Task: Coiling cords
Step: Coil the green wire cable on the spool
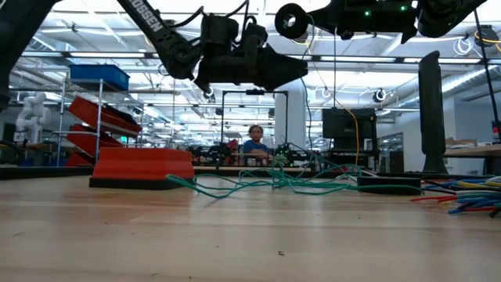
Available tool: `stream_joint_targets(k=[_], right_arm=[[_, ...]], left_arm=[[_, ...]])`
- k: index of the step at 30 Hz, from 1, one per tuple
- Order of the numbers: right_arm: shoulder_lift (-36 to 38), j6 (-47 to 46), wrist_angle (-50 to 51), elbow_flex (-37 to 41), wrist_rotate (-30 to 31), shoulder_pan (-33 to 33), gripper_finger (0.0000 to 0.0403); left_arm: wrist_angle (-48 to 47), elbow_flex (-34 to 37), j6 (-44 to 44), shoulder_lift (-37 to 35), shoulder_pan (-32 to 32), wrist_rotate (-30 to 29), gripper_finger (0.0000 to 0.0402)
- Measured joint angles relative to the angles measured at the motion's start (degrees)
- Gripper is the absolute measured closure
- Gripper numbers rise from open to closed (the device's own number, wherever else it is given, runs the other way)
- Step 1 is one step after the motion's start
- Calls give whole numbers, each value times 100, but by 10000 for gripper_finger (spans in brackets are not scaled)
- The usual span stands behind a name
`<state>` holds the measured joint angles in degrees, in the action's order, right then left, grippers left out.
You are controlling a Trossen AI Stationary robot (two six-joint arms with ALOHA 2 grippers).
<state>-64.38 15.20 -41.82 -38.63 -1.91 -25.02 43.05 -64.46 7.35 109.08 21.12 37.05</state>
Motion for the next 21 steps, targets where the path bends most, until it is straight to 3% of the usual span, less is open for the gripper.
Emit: stream_joint_targets(k=[16,21], right_arm=[[0,-61,-14,0,-146,0,403],[0,-63,-24,0,-144,0,403]], left_arm=[[-7,-68,-81,59,216,390,264],[-34,-68,5,59,227,422,318]])
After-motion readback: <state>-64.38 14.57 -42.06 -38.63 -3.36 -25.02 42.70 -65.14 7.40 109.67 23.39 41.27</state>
